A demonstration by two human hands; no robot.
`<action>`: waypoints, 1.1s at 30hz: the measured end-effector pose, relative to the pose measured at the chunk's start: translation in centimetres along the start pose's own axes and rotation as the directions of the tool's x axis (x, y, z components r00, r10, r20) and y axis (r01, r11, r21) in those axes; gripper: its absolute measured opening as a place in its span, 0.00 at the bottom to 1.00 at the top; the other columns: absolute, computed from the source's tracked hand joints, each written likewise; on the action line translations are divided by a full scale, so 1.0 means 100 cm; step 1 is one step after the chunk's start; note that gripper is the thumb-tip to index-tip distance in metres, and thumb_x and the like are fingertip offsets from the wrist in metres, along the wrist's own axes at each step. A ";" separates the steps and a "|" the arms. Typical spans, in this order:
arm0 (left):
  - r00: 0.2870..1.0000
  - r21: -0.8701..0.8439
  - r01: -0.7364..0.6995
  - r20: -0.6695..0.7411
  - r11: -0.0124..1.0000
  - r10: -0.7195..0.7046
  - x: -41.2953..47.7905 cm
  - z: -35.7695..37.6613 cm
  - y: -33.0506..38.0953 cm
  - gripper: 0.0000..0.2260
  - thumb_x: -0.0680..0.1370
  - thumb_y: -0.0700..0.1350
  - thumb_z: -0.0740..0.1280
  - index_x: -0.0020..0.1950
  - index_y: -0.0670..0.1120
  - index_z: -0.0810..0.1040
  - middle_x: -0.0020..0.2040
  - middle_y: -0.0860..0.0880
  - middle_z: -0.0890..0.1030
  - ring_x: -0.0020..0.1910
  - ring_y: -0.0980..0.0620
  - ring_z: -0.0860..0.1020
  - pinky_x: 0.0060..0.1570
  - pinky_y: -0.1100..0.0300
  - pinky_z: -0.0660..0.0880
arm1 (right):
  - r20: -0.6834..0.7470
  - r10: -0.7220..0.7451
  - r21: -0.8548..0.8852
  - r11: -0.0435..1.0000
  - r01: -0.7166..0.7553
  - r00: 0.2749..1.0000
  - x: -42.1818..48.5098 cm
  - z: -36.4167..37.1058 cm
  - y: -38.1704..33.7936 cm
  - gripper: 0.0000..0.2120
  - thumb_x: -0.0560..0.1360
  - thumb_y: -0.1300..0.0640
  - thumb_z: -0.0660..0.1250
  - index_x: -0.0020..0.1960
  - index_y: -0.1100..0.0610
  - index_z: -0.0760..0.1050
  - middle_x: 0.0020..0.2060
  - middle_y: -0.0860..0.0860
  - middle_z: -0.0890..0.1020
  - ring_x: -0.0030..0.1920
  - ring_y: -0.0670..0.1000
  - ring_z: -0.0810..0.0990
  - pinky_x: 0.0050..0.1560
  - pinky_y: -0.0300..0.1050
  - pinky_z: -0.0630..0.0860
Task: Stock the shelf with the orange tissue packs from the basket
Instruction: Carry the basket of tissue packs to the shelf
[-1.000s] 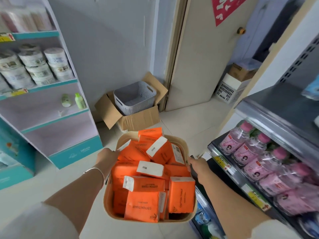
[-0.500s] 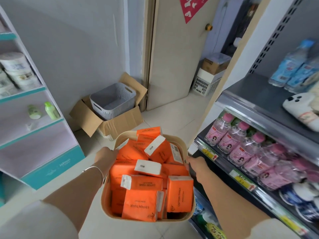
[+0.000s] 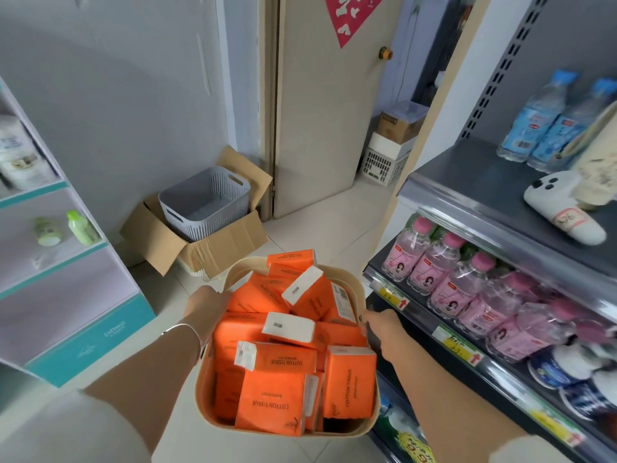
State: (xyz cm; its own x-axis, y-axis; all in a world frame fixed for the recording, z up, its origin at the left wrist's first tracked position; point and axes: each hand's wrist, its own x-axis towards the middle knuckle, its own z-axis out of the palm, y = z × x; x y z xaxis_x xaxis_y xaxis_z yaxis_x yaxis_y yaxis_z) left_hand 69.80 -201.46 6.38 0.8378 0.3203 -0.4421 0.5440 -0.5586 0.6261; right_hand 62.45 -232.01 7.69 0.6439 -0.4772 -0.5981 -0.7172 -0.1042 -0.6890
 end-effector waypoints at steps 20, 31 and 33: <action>0.955 -0.124 0.226 -0.170 0.966 -0.245 -0.019 0.054 -0.031 0.12 0.79 0.50 0.62 0.48 0.41 0.76 0.35 0.47 0.75 0.35 0.48 0.74 0.41 0.54 0.73 | 0.324 0.088 -0.212 0.977 -0.019 0.942 0.091 0.036 0.025 0.14 0.62 0.68 0.63 0.47 0.61 0.70 0.44 0.61 0.77 0.46 0.58 0.78 0.39 0.45 0.75; 0.902 -0.068 0.413 -0.111 0.908 -0.418 0.016 0.111 -0.142 0.10 0.77 0.45 0.61 0.50 0.41 0.78 0.44 0.41 0.80 0.43 0.42 0.79 0.47 0.51 0.77 | 0.427 0.141 -0.324 0.946 0.006 0.893 0.124 0.116 0.091 0.09 0.72 0.69 0.61 0.49 0.60 0.65 0.39 0.55 0.71 0.39 0.50 0.72 0.38 0.42 0.71; 0.901 -0.042 0.421 -0.093 0.906 -0.423 0.030 0.130 -0.166 0.10 0.77 0.45 0.61 0.50 0.41 0.78 0.45 0.40 0.81 0.45 0.41 0.79 0.48 0.51 0.77 | 0.421 0.147 -0.331 0.944 0.000 0.895 0.142 0.134 0.118 0.11 0.73 0.68 0.61 0.52 0.59 0.64 0.39 0.54 0.71 0.39 0.50 0.71 0.35 0.41 0.69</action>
State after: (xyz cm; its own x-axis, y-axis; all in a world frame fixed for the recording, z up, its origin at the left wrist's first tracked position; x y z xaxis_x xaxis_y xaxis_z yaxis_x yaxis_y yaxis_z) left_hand 62.68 -201.14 -13.66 0.5290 0.5963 -0.6039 0.8478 -0.3389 0.4079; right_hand 66.73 -228.30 -14.45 0.5827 -0.0749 -0.8092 -0.7647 -0.3874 -0.5148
